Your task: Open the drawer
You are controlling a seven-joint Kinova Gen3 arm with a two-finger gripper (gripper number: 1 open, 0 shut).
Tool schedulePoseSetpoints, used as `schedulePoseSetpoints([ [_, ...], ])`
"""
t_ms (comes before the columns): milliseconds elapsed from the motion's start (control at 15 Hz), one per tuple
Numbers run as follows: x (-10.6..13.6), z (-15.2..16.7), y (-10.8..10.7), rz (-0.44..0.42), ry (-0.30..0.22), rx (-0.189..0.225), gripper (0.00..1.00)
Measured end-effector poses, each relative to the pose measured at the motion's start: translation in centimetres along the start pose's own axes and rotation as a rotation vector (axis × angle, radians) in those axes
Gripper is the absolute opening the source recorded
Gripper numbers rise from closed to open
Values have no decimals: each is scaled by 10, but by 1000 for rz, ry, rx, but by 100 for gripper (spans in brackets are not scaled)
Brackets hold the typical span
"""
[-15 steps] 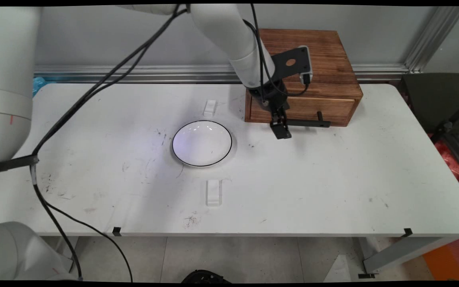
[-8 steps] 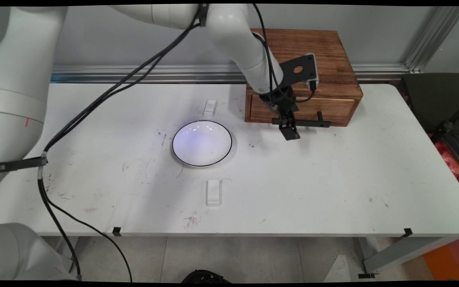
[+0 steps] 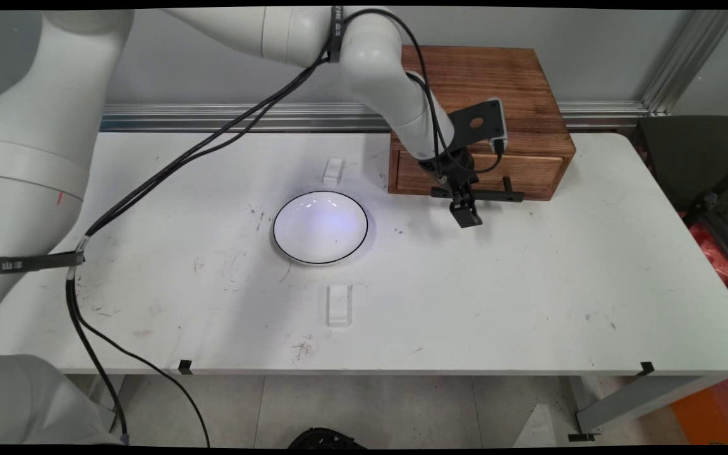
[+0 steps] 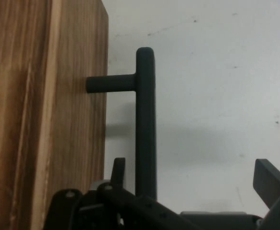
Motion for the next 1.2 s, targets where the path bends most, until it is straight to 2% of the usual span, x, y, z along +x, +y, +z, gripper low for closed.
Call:
schedulePoseSetpoints([
  [533,-11,22,1,-39,8,-4,100],
  [1200,-16,34,16,-77,7,-20,100],
])
